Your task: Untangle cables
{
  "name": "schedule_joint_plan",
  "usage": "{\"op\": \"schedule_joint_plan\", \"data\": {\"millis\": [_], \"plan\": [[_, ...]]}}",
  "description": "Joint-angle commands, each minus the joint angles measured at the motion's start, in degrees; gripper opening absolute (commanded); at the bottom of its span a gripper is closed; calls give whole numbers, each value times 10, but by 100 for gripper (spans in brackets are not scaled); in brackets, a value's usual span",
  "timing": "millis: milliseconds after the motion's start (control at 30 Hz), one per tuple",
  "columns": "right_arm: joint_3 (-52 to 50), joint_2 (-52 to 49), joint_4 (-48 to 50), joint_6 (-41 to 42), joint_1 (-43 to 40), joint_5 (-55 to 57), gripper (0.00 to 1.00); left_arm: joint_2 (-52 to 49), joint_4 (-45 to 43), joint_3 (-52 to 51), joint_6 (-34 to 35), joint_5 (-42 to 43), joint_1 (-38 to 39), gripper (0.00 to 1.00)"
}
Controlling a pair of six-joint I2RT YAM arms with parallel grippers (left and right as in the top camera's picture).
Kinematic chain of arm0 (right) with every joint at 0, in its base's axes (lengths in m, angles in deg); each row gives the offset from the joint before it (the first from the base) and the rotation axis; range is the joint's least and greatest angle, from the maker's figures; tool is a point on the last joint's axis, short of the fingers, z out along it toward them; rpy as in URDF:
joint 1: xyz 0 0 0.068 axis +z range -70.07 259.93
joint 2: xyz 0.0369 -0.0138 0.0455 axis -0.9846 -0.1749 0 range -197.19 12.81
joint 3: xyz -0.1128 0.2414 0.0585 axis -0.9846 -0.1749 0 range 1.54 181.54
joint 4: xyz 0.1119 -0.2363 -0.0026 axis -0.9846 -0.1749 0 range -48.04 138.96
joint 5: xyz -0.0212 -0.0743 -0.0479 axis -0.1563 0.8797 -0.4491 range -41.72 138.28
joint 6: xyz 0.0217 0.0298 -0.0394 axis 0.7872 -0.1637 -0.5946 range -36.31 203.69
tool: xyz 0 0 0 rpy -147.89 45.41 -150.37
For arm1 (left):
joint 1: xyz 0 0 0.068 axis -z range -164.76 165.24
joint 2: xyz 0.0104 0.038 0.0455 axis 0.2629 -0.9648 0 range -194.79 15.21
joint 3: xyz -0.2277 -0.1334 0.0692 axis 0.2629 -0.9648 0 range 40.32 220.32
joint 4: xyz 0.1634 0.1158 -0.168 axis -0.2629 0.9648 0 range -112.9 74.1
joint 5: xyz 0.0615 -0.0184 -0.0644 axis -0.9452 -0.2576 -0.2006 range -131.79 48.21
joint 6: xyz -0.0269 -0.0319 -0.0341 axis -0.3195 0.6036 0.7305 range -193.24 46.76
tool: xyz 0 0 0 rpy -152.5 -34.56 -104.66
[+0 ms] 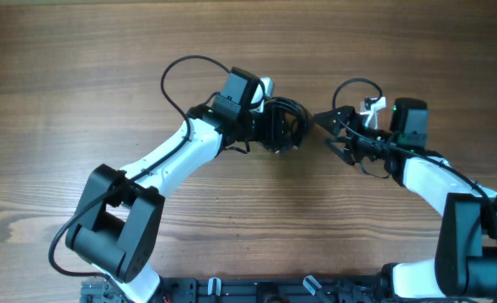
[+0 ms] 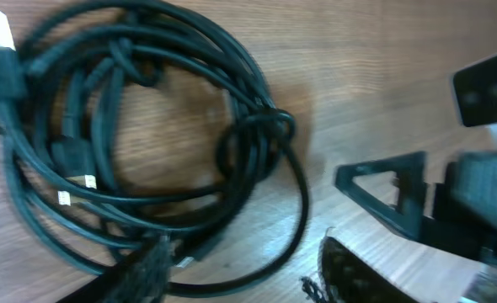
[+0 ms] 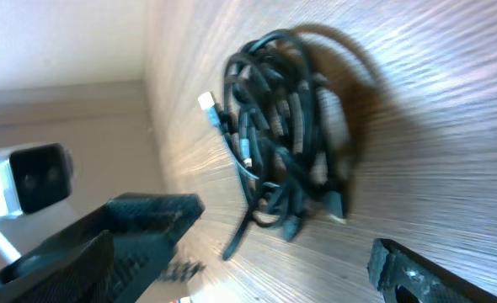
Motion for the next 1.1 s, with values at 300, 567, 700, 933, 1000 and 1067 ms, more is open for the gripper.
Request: {"op": "schedule_joint_plan", "data": {"millis": [300, 567, 700, 933, 1000, 1067], "plan": [[1, 7, -167, -107, -10, 342, 100, -5, -41, -4, 139, 120, 22, 56], [1, 7, -96, -146, 3, 211, 95, -8, 4, -4, 139, -160, 76, 49], [1, 7, -95, -146, 26, 211, 93, -12, 14, -4, 139, -251, 82, 30], [1, 7, -66, -146, 65, 212, 76, -12, 25, -4, 64, -313, 79, 11], [1, 7, -45, -146, 66, 224, 74, -12, 24, -4, 44, -313, 74, 15], [1, 7, -39, -144, 66, 250, 74, -12, 16, -4, 41, -281, 67, 63]]}}
